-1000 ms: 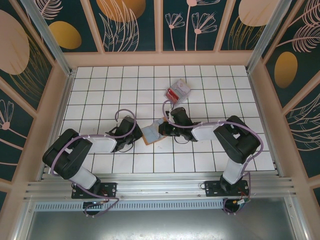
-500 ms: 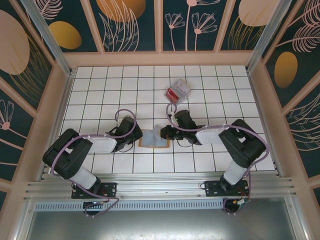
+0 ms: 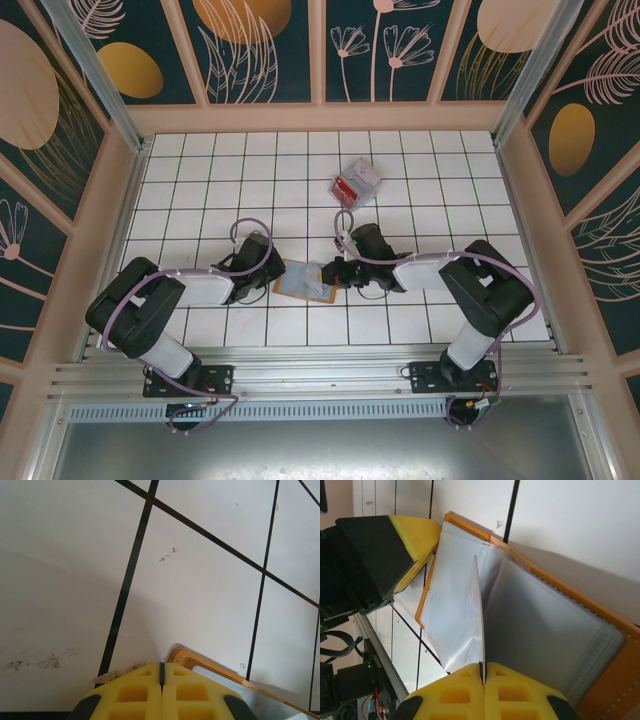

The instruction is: Put the credit cards into the card holder

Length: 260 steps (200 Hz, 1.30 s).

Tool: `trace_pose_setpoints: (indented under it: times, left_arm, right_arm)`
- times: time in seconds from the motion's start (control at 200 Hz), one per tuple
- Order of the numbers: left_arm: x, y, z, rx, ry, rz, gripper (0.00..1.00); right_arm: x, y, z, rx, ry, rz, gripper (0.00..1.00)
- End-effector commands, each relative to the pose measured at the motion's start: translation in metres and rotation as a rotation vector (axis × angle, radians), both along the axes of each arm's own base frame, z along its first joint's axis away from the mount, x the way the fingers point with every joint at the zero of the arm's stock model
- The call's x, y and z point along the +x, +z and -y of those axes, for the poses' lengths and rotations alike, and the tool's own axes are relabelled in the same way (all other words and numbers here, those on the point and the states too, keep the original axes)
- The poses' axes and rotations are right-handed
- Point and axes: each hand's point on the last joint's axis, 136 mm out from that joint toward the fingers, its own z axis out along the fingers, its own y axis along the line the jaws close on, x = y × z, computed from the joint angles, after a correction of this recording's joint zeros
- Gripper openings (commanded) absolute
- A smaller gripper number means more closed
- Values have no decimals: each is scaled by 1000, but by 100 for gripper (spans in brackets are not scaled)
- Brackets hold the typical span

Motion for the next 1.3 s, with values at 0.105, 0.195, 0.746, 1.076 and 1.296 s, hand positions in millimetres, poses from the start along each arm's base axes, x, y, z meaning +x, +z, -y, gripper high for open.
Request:
trace_pose_setpoints:
  times: [0.105,0.195,0.746,1.076,1.296]
  left_arm:
    - [-34,-44,-24,114,-1,-164,0]
    - [-35,-42,-25,106,9,-159,0]
    - [-33,-40,-17,47,18,-156,0]
    - [-35,-39,-22,66,27,-158,0]
    - [-35,-39,-25,71,35,-151,0]
  right_arm:
    - [9,-26,8,-37,-124,-129,1]
    - [14,-28,11,-26,-181,-144,1]
    - [44,-29,3,23,-271,-150,1]
    - [33,-26,-1,26,-220,-178,1]
    - [20,-19,-3,40,-208,-196,2]
